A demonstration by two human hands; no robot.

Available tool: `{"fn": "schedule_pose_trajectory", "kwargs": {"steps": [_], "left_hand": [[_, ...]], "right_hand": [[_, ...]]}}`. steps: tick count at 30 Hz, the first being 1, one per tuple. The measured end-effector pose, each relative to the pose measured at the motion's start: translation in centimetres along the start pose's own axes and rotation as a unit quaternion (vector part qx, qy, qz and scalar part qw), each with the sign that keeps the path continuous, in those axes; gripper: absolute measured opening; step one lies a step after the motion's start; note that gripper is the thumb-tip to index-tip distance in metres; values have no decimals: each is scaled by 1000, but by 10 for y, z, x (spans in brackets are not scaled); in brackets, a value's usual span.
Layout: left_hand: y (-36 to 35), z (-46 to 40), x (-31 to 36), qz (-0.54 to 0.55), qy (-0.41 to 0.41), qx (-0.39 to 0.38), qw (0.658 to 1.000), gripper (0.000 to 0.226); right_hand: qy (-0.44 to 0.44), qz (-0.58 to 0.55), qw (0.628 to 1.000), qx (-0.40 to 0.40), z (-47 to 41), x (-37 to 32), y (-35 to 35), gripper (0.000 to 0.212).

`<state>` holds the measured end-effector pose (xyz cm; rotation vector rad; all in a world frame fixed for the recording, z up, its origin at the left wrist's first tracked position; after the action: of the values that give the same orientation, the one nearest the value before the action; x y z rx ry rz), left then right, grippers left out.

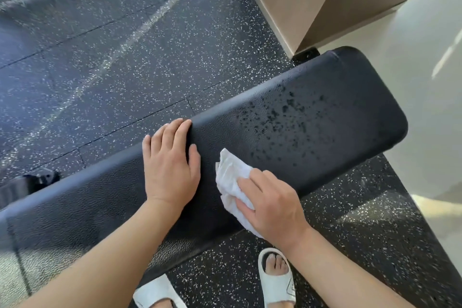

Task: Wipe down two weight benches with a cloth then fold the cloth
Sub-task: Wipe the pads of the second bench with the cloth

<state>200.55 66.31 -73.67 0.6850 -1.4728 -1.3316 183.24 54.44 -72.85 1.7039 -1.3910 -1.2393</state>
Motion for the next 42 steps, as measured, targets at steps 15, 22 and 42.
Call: {"fn": "schedule_pose_trajectory", "kwargs": {"steps": [15, 22, 42], "left_hand": [[-10, -4, -3, -31, 3, 13, 999, 56], [-11, -5, -4, -35, 6, 11, 999, 57], [-12, -6, -3, -37, 2, 12, 999, 57]], "right_hand": [[-151, 32, 988, -11, -162, 71, -54, 20], [-43, -49, 998, -13, -64, 23, -19, 23], [-86, -31, 995, -27, -153, 62, -46, 13]]}}
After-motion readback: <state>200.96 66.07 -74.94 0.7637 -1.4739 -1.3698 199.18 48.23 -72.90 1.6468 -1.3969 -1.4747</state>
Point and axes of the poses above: each hand's wrist, its own z-axis away from the middle knuckle, its own y-axis out of the back of the hand, x = y × z, the point moved 4 cm from there along -z, towards the middle knuckle, and after that the axes turned 13 degrees about y, right-handed, at the moved point
